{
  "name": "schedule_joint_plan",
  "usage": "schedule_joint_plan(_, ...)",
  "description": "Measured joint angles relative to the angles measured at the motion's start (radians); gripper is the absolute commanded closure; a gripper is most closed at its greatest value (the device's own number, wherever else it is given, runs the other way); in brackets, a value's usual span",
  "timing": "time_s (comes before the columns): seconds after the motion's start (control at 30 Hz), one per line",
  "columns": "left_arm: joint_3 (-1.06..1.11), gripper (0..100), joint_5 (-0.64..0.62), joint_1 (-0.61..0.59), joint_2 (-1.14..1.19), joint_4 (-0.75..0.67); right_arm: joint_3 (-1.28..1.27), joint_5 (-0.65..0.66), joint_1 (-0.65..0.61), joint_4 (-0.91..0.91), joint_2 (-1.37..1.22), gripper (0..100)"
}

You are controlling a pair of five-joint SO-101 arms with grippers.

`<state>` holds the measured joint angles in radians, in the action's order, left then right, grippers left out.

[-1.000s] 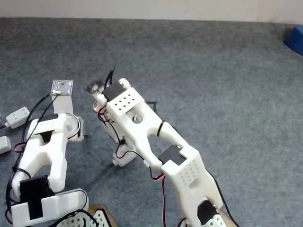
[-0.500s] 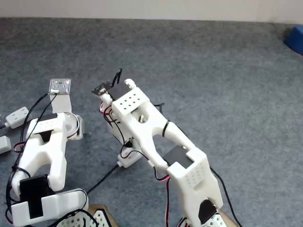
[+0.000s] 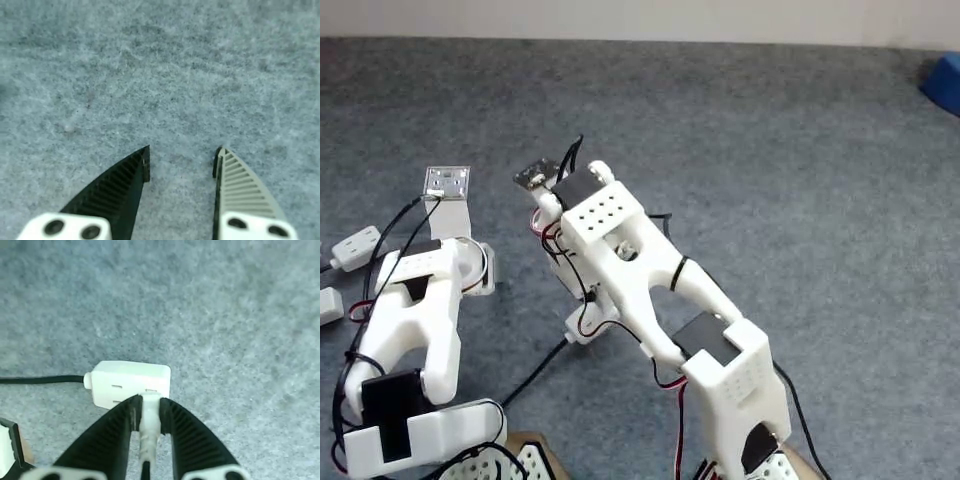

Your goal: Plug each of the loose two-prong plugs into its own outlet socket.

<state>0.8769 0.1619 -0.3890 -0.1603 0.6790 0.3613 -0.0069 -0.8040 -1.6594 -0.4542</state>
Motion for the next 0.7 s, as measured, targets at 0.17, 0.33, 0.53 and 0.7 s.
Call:
schedule_joint_plan(0.17,0.000,79,0.000,0.000,0.000,0.000,-0.107,0.000,0.012,0.077,0.009,99.1)
schedule_joint_plan(0.33,0.000,79,0.000,0.000,0.000,0.000,-0.150,0.000,0.051,0.137,0.080,99.1)
schedule_joint_plan(0.53,0.000,79,0.000,0.000,0.000,0.000,-0.302,0.000,0.063,0.192,0.204,99.1)
schedule_joint_plan(0.7,0.000,79,0.000,0.000,0.000,0.000,-0.460,0.000,0.066,0.293,0.247,99.1)
